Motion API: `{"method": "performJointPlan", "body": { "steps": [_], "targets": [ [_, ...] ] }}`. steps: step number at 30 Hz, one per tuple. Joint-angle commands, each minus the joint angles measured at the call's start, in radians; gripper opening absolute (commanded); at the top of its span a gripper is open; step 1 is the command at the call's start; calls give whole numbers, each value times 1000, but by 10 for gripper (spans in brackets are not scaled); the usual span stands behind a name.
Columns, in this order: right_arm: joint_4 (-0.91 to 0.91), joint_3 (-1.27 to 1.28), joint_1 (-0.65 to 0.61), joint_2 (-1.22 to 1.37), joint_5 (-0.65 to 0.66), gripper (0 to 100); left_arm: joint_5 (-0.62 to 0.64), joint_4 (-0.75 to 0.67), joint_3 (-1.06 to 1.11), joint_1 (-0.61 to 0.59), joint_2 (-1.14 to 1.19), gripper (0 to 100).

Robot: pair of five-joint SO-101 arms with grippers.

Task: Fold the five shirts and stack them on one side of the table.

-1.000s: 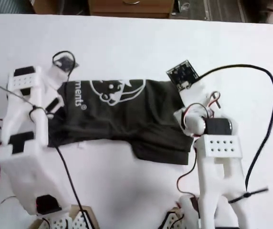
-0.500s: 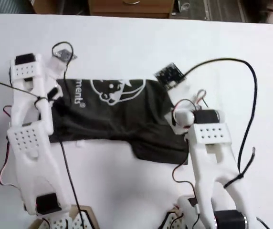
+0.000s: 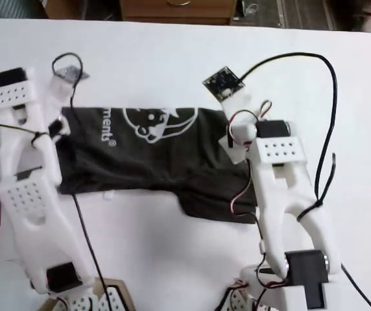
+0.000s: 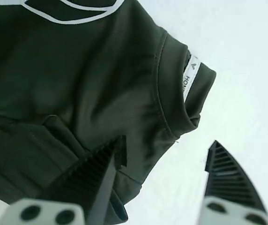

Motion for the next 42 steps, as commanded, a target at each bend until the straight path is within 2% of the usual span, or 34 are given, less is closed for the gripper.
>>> {"method": "performJointPlan", "body": {
  "steps": [1,9,13,17,23,29,32,35,39,42],
  "targets": [
    [4,-49,-8,10,-11,279,-20,-31,240,-8,-215,260],
    [4,-48,-8,35,-11,279,-57,-333,722,5,-427,260],
    [13,-44,-8,35,-11,279,-103,-379,842,9,-453,260],
    [116,-44,-25,31,-11,279,-132,-430,915,3,-460,260],
    [179,-49,-47,27,8,190,-126,-425,880,2,-463,260],
    [303,-43,-122,-51,28,241,-124,-330,699,2,-462,260],
    [343,-32,-185,-87,89,241,-124,-292,619,2,-462,260],
    [265,-11,-213,-84,95,241,-123,-249,541,2,-462,260],
    [116,14,-171,-7,94,240,-60,-244,455,3,-454,260],
    [162,34,-194,70,94,240,-49,-244,446,11,-451,260]
  ]
}}
